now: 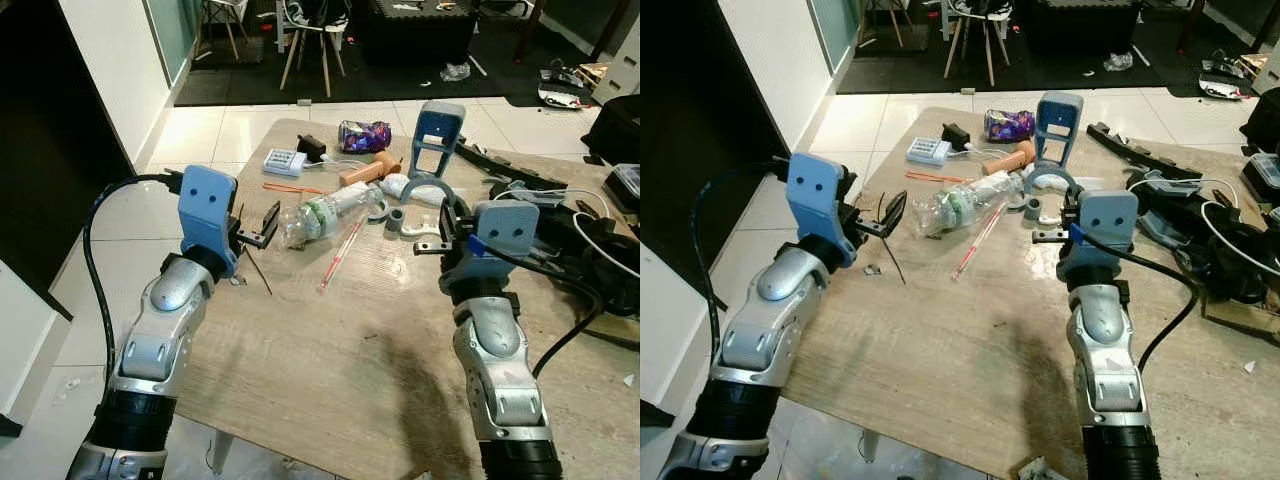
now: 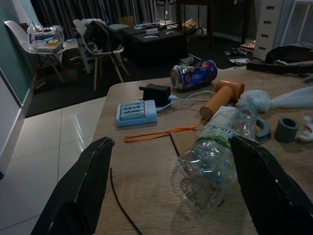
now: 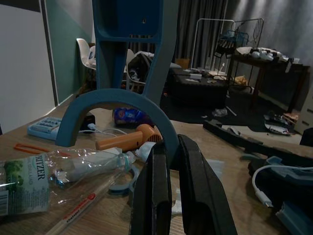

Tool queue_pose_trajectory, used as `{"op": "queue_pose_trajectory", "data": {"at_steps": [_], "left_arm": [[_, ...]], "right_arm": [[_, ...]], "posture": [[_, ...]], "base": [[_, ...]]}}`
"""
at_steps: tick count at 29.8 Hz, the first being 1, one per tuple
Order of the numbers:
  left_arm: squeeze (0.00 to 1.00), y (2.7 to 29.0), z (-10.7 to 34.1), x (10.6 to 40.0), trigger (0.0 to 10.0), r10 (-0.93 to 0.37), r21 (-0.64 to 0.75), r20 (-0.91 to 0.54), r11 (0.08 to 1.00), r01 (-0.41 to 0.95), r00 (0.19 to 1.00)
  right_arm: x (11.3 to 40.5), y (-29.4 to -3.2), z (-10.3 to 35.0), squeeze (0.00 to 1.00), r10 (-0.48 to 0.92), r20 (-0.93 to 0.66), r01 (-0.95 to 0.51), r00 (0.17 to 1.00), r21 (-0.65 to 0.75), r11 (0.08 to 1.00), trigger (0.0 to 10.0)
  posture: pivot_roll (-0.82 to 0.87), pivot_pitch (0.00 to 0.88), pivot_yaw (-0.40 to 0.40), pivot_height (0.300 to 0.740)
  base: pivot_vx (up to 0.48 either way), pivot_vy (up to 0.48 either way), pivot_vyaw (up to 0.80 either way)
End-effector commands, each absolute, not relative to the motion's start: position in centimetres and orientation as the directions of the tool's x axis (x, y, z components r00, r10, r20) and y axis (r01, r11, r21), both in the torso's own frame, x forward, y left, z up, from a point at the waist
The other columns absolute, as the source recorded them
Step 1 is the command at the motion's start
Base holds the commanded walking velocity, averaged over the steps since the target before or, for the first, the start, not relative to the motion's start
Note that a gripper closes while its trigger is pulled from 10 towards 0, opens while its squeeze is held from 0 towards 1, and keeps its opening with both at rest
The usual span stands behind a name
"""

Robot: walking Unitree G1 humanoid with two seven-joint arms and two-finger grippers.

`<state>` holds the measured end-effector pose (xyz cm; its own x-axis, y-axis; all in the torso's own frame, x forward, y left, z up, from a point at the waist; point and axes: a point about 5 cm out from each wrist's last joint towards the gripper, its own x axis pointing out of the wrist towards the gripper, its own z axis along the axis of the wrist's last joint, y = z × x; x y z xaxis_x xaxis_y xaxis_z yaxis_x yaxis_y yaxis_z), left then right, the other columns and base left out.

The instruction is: Picking trash to rubbish bin

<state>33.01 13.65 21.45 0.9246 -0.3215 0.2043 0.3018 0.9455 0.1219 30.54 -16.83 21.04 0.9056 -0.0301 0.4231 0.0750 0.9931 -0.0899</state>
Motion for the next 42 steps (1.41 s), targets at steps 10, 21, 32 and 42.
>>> {"op": "queue_pose_trajectory", "data": {"at_steps": [10, 21, 32, 42], "left_arm": [[0.0, 13.4, 21.0, 32.9, 10.0, -0.318, 0.086, 0.193, 0.948, 0.306, 0.928], [0.0, 13.3, 20.9, 32.9, 10.0, -0.331, 0.083, 0.186, 0.943, 0.321, 0.925], [0.0, 13.2, 20.9, 32.8, 10.0, -0.34, 0.089, 0.184, 0.94, 0.329, 0.922], [0.0, 13.1, 20.8, 32.8, 10.0, -0.359, 0.097, 0.172, 0.933, 0.347, 0.917]], "right_arm": [[30.9, -16.0, 20.5, 0.0, 0.007, 0.4, 0.041, 0.916, -0.112, 0.993, 10.0], [30.8, -16.0, 20.1, 0.0, -0.002, 0.378, 0.044, 0.926, -0.104, 0.994, 10.0], [30.8, -15.9, 19.9, 0.0, 0.003, 0.372, 0.04, 0.928, -0.107, 0.993, 10.0], [30.7, -15.9, 19.8, 0.0, -0.002, 0.364, 0.044, 0.932, -0.106, 0.993, 10.0]], "posture": [[-0.02, 0.115, 0.059, 0.74], [-0.02, 0.117, 0.062, 0.74], [-0.02, 0.119, 0.061, 0.74], [-0.02, 0.13, 0.065, 0.74]], "base": [[-0.05, 0.0, 0.0], [-0.377, 0.0, 0.0], [-0.427, 0.0, 0.0], [-0.424, 0.0, 0.0]]}}
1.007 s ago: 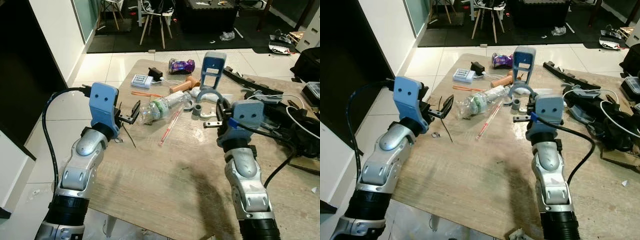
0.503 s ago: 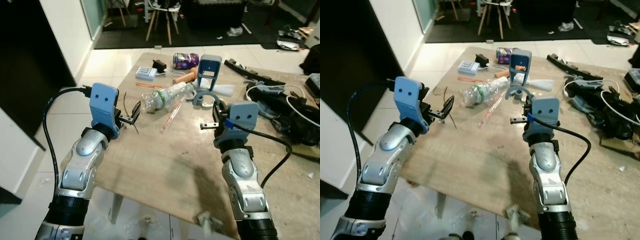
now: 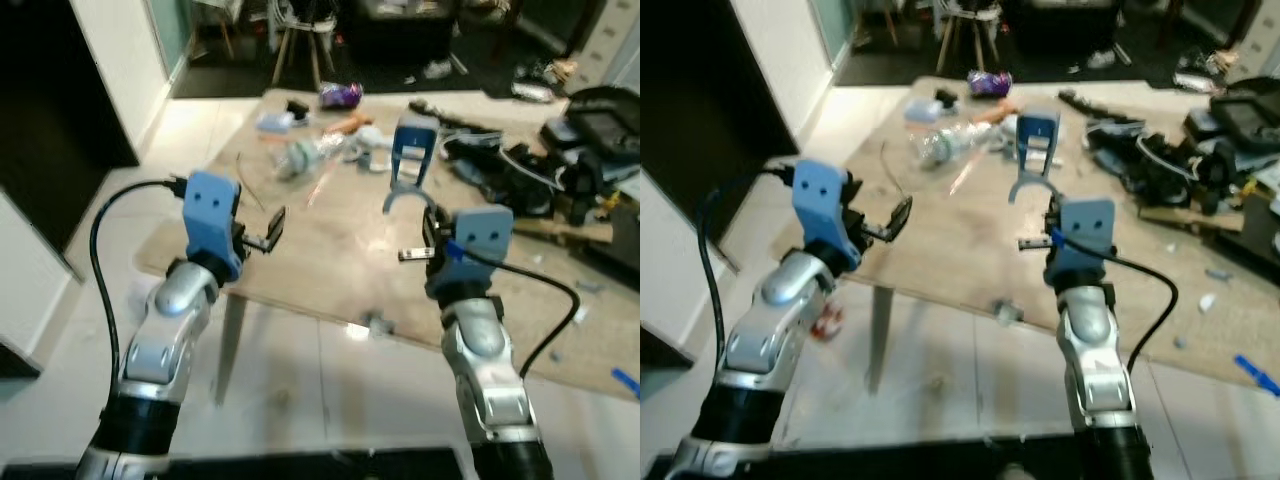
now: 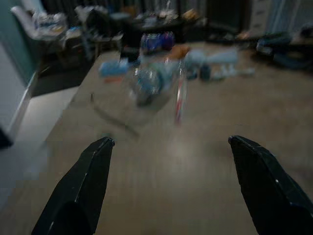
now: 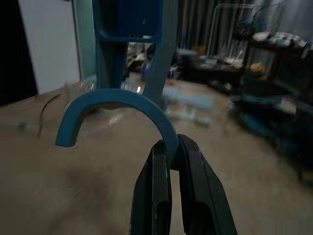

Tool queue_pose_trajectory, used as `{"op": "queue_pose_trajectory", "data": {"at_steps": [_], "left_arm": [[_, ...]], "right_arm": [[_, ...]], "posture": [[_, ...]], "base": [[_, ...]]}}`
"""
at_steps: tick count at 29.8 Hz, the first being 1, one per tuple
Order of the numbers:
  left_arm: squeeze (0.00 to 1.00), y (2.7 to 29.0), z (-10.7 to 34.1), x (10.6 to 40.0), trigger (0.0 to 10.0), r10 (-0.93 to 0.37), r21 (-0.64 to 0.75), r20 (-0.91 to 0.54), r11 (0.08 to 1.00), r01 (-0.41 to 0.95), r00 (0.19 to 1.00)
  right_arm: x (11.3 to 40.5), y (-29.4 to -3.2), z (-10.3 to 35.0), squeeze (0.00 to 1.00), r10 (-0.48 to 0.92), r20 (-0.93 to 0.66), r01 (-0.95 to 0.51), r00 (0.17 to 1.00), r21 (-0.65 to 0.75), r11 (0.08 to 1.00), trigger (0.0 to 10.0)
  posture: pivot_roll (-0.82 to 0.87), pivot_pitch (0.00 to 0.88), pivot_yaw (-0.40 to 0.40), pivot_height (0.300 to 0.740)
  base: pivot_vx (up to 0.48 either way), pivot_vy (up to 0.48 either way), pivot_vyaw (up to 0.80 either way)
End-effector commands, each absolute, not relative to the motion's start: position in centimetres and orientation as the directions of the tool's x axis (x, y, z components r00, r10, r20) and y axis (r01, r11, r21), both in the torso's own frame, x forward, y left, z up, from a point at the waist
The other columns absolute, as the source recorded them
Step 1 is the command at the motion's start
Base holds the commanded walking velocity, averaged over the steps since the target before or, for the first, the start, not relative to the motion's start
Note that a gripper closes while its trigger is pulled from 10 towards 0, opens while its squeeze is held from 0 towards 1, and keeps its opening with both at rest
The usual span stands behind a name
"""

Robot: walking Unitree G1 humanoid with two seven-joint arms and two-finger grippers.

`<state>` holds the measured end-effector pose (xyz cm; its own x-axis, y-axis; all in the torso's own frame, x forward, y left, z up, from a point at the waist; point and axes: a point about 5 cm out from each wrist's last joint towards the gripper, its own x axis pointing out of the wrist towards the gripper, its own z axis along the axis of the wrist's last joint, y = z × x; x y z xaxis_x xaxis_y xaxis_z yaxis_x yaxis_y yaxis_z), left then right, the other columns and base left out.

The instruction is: Picking trash to rubbish bin

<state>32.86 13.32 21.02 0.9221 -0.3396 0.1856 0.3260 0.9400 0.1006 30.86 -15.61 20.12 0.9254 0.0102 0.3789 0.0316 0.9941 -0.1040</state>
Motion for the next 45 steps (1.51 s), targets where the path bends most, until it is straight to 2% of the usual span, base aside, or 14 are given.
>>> {"op": "queue_pose_trajectory", "data": {"at_steps": [1, 7, 17, 29, 41, 45], "left_arm": [[0.0, 12.9, 20.7, 32.8, 10.0, -0.375, 0.105, 0.163, 0.926, 0.362, 0.913], [0.0, 12.3, 20.4, 32.6, 10.0, -0.427, 0.157, 0.124, 0.9, 0.407, 0.896], [0.0, 12.0, 19.7, 32.4, 10.0, -0.461, 0.198, 0.071, 0.876, 0.44, 0.885], [0.0, 11.6, 19.4, 32.4, 10.0, -0.49, 0.184, 0.045, 0.861, 0.475, 0.871], [0.0, 12.5, 19.6, 32.9, 10.0, -0.419, 0.178, 0.061, 0.898, 0.403, 0.906], [0.0, 12.7, 19.0, 33.1, 10.0, -0.41, 0.157, 0.01, 0.901, 0.404, 0.912]], "right_arm": [[30.7, -15.9, 19.8, 0.0, -0.004, 0.363, 0.045, 0.932, -0.105, 0.993, 10.0], [30.6, -16.0, 19.8, 0.0, -0.01, 0.362, 0.05, 0.932, -0.101, 0.994, 10.0], [30.5, -16.0, 19.5, 0.0, -0.016, 0.354, 0.053, 0.935, -0.097, 0.994, 10.0], [30.4, -16.2, 19.4, 0.0, -0.027, 0.345, 0.061, 0.938, -0.088, 0.994, 10.0], [30.4, -16.2, 19.6, 0.0, -0.03, 0.354, 0.059, 0.935, -0.07, 0.996, 10.0], [30.5, -16.1, 19.6, 0.0, -0.029, 0.357, 0.058, 0.934, -0.071, 0.996, 10.0]], "posture": [[-0.02, 0.132, 0.068, 0.74], [-0.01, 0.136, 0.071, 0.74], [-0.01, 0.141, 0.073, 0.74], [-0.01, 0.144, 0.081, 0.74], [-0.01, 0.134, 0.081, 0.74], [-0.02, 0.129, 0.08, 0.74]], "base": [[0.0, 0.0, 0.0], [0.0, 0.0, 0.0], [0.0, -0.48, 0.0], [0.0, 0.0, 0.0], [0.0, 0.0, 0.0], [0.0, 0.12, 0.0]]}}
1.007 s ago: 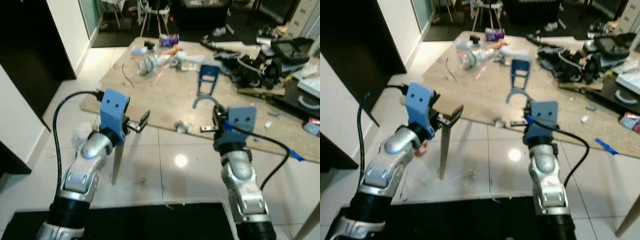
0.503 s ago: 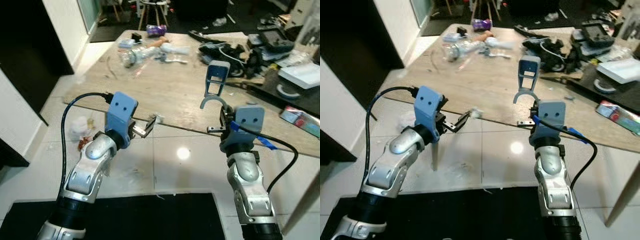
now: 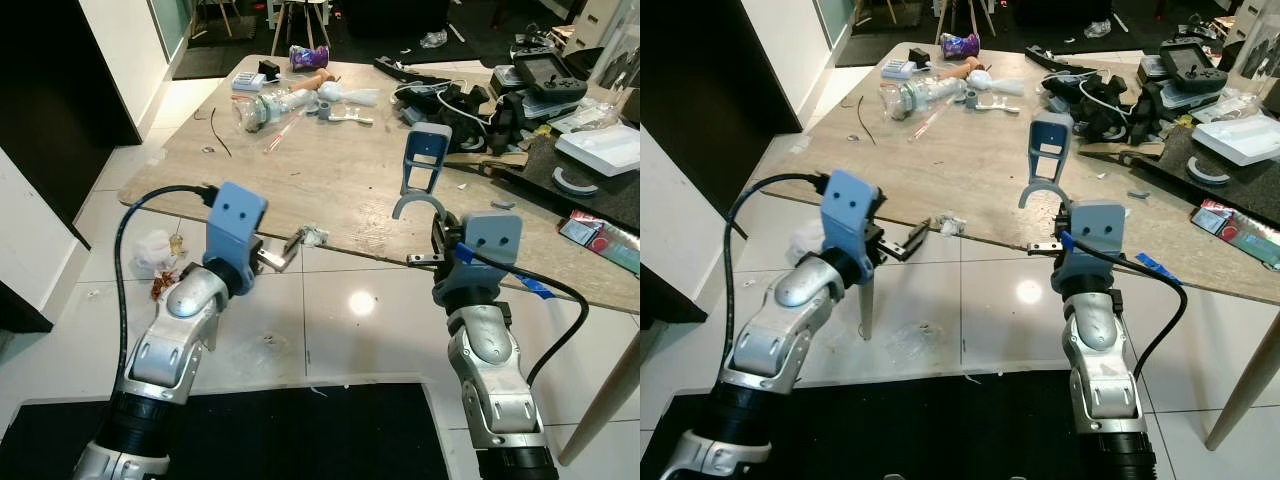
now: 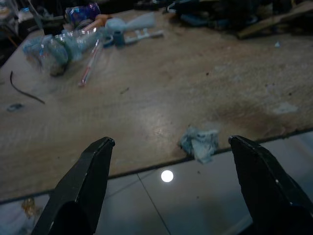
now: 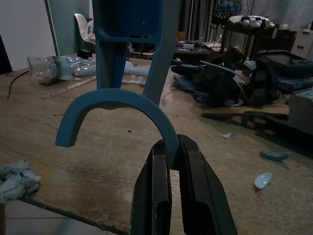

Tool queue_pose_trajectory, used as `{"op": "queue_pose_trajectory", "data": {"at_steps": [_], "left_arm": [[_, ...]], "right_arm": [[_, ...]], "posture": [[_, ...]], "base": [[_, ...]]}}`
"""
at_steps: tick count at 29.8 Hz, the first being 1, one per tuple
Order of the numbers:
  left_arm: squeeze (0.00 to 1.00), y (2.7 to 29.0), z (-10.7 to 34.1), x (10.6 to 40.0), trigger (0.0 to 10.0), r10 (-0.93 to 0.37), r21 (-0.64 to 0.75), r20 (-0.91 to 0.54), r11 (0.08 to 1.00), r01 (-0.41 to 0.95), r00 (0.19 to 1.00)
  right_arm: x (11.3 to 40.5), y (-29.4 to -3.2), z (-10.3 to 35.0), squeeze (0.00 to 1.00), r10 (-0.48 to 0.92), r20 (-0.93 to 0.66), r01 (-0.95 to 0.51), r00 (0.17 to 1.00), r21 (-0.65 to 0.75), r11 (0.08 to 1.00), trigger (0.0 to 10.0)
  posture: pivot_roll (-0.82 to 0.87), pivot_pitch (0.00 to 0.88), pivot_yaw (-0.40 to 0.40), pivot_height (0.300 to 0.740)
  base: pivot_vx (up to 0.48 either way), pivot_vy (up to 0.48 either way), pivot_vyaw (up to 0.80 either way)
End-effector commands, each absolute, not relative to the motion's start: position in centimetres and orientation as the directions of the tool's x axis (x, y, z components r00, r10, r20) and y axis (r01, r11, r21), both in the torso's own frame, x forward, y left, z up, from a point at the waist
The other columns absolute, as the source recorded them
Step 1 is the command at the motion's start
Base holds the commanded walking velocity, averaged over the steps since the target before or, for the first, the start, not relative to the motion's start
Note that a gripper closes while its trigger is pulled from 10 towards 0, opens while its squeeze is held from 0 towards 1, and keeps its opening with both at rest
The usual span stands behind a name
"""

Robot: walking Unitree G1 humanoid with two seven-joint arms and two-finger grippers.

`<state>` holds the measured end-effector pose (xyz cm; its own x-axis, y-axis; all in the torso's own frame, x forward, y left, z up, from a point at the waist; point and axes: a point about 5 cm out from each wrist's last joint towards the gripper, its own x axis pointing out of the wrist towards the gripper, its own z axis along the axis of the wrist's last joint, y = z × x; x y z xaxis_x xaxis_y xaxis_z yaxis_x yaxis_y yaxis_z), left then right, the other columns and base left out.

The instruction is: Picking trash to rubbish bin

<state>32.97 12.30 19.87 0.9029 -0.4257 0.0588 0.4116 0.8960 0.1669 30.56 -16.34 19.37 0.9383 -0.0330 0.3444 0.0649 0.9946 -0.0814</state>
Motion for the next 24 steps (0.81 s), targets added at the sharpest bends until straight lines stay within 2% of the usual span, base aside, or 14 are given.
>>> {"op": "queue_pose_trajectory", "data": {"at_steps": [1, 9, 17, 24], "left_arm": [[0.0, 12.7, 19.0, 33.1, 10.0, -0.411, 0.15, 0.012, 0.902, 0.405, 0.912], [0.0, 12.4, 19.6, 32.8, 10.0, -0.415, 0.137, 0.071, 0.905, 0.403, 0.907], [0.0, 12.8, 19.8, 32.7, 10.0, -0.353, 0.097, 0.126, 0.935, 0.342, 0.927], [0.0, 13.4, 19.2, 32.7, 10.0, -0.293, 0.099, 0.105, 0.954, 0.283, 0.95]], "right_arm": [[30.5, -16.1, 19.6, 0.0, -0.028, 0.358, 0.058, 0.933, -0.071, 0.996, 10.0], [30.5, -16.1, 19.5, 0.0, -0.027, 0.355, 0.053, 0.935, -0.066, 0.996, 10.0], [30.4, -16.0, 19.2, 0.0, -0.02, 0.346, 0.048, 0.938, -0.073, 0.996, 10.0], [30.4, -16.0, 18.5, 0.0, -0.014, 0.319, 0.039, 0.948, -0.073, 0.997, 10.0]], "posture": [[-0.02, 0.129, 0.08, 0.74], [-0.02, 0.115, 0.078, 0.74], [-0.02, 0.097, 0.064, 0.74], [-0.02, 0.095, 0.052, 0.74]], "base": [[0.0, 0.48, 0.0], [0.0, 0.06, 0.0], [0.0, 0.0, 0.0], [0.0, 0.0, -0.69]]}}
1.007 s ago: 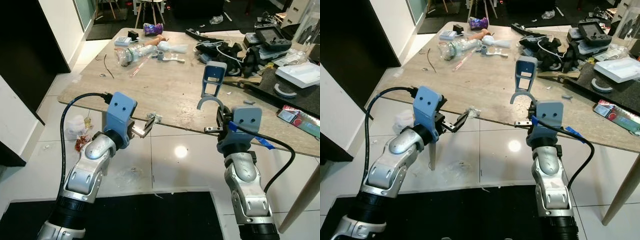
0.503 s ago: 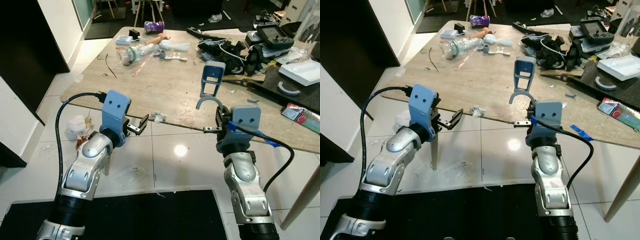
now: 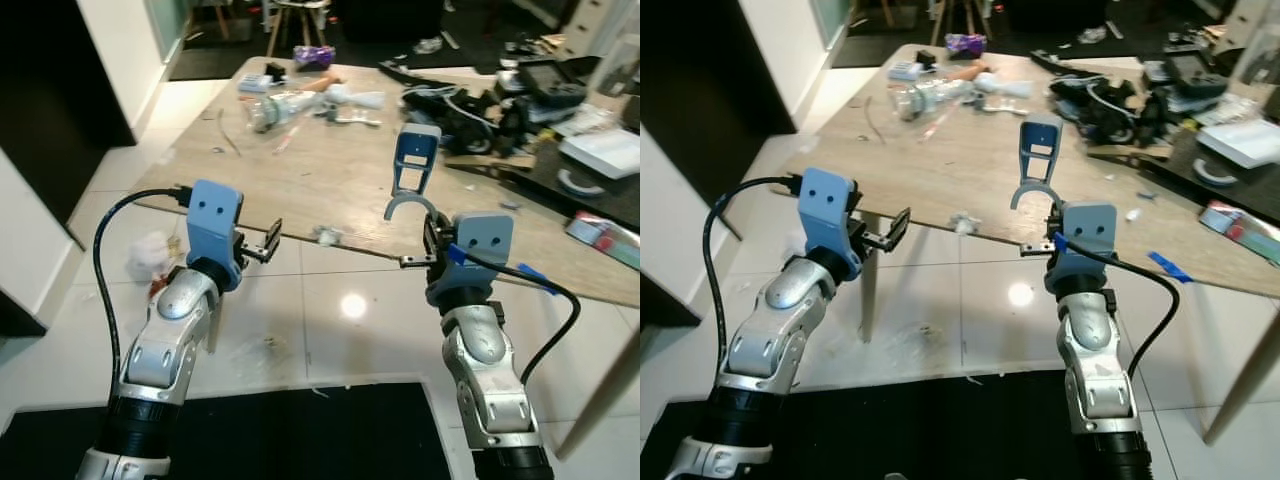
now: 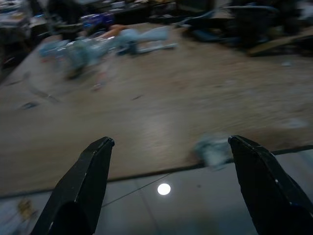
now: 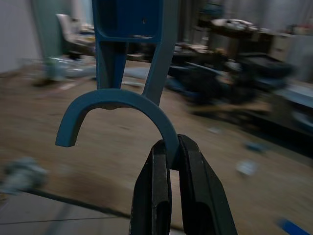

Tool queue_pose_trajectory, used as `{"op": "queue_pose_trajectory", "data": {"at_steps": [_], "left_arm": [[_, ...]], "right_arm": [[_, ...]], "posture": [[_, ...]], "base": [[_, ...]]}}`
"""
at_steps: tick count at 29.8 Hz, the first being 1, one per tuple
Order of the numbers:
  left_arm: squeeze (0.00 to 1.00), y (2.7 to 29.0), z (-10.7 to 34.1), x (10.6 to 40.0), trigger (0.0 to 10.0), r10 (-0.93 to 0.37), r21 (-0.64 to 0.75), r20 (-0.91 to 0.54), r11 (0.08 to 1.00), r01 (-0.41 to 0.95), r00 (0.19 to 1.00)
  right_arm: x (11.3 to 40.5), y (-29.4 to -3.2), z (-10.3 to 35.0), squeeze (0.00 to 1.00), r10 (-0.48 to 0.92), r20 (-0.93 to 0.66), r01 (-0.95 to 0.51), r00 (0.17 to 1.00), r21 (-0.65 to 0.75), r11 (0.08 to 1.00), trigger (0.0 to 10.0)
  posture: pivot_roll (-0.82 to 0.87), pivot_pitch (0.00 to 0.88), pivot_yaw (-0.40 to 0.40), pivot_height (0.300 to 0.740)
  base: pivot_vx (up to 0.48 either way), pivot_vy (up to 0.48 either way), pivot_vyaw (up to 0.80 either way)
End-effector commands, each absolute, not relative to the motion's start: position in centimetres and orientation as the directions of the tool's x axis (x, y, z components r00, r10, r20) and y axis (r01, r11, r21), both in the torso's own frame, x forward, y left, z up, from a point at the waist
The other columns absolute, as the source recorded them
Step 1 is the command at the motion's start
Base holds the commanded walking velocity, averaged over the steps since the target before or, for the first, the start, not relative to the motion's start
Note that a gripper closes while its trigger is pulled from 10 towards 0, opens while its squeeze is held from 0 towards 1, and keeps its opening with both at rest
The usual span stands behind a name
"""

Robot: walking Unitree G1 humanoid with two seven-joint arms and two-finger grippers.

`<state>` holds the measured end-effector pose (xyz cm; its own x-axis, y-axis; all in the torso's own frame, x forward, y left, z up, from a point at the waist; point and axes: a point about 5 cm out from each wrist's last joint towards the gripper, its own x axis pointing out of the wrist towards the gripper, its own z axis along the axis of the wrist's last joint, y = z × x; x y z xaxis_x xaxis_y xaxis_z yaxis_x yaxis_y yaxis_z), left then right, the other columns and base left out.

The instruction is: Picking trash to rubbish bin

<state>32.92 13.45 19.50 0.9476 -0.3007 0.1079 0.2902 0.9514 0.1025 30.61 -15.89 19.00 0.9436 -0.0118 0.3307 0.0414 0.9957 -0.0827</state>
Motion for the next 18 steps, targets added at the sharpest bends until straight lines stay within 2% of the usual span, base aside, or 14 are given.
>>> {"op": "queue_pose_trajectory", "data": {"at_steps": [1, 18], "left_arm": [[0.0, 13.5, 19.1, 32.6, 10.0, -0.283, 0.109, 0.097, 0.956, 0.272, 0.954], [0.0, 13.4, 19.3, 32.9, 10.0, -0.278, 0.137, 0.097, 0.955, 0.264, 0.956]], "right_arm": [[30.5, -16.0, 18.2, 0.0, -0.016, 0.308, 0.038, 0.951, -0.066, 0.997, 10.0], [30.2, -16.1, 16.9, 0.0, -0.022, 0.264, 0.041, 0.964, -0.066, 0.997, 10.0]], "posture": [[-0.02, 0.095, 0.052, 0.74], [-0.02, 0.103, 0.056, 0.74]], "base": [[0.0, 0.0, -0.8], [0.0, 0.0, -0.8]]}}
